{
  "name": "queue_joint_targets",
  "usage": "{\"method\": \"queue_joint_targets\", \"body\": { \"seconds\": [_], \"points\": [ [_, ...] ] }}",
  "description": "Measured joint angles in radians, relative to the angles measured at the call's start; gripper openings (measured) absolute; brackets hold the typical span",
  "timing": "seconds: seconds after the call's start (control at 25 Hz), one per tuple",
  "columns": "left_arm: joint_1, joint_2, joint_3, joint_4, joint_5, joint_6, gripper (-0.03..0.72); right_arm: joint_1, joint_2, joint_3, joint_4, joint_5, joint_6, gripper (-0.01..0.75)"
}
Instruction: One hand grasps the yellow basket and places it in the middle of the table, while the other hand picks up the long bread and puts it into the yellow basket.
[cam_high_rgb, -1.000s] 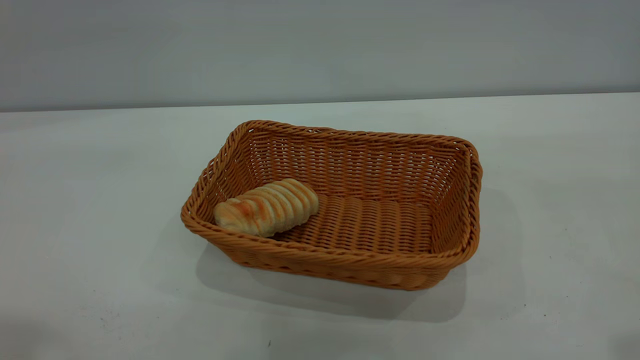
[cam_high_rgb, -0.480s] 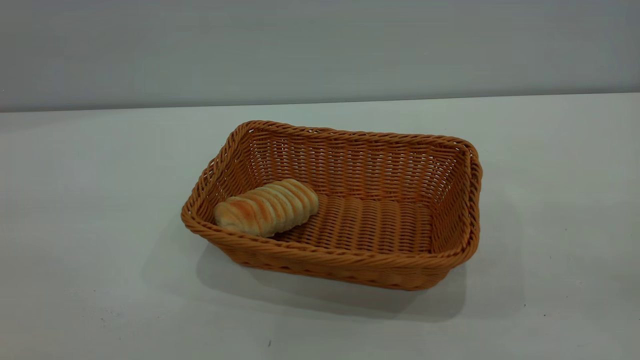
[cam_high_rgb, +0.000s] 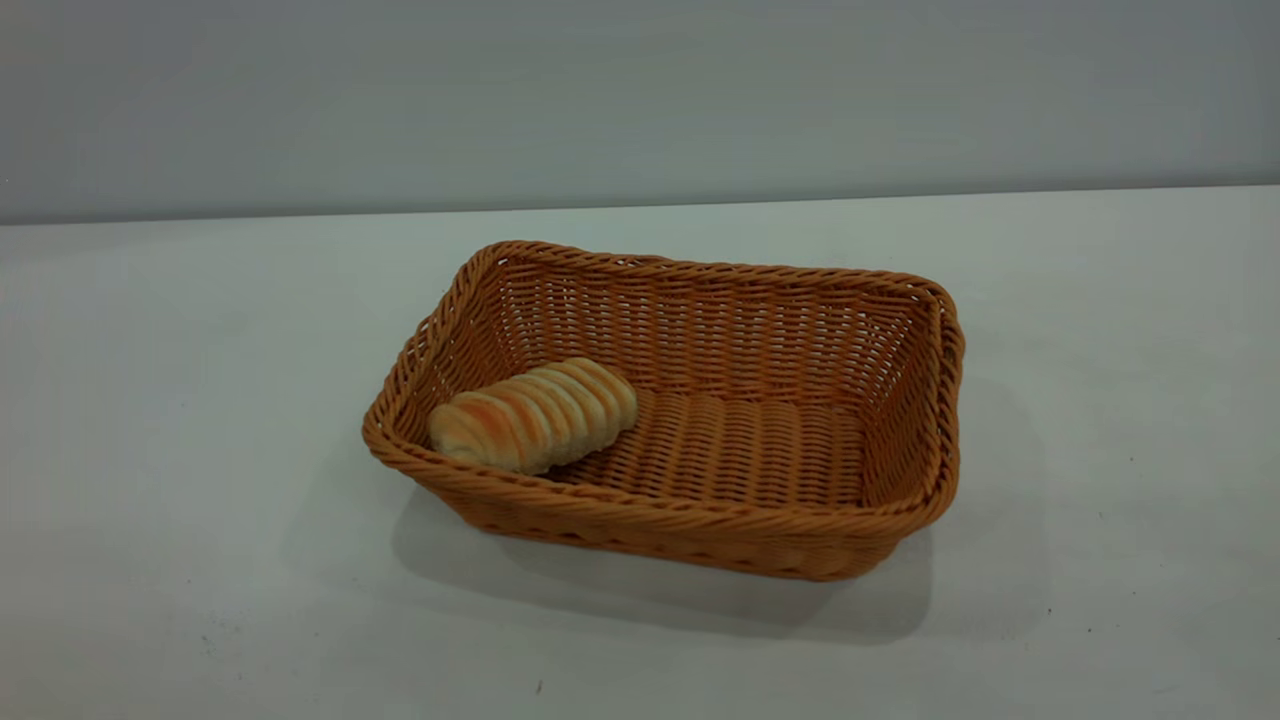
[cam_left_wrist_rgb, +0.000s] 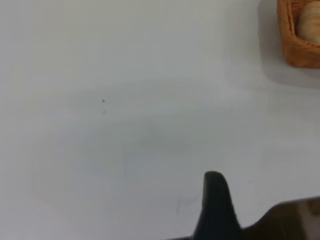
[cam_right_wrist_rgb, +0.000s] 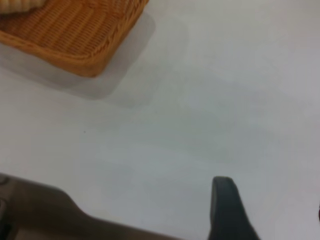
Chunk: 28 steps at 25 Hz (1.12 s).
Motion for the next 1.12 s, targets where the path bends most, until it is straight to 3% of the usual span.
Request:
{"method": "queue_joint_targets", "body": {
  "seconds": [0.88, 1.12],
  "points": [
    [0.005, -0.025, 0.026, -0.007, -0.021, 0.012, 0.573, -0.002, -0.019, 0.0, -0.005, 0.0, 0.0, 0.469],
    [0.179, -0.044, 0.026, -0.007, -0.021, 0.012, 0.573, -0.073, -0.106, 0.0, -0.002, 0.001, 0.0, 0.469]
  ]
}}
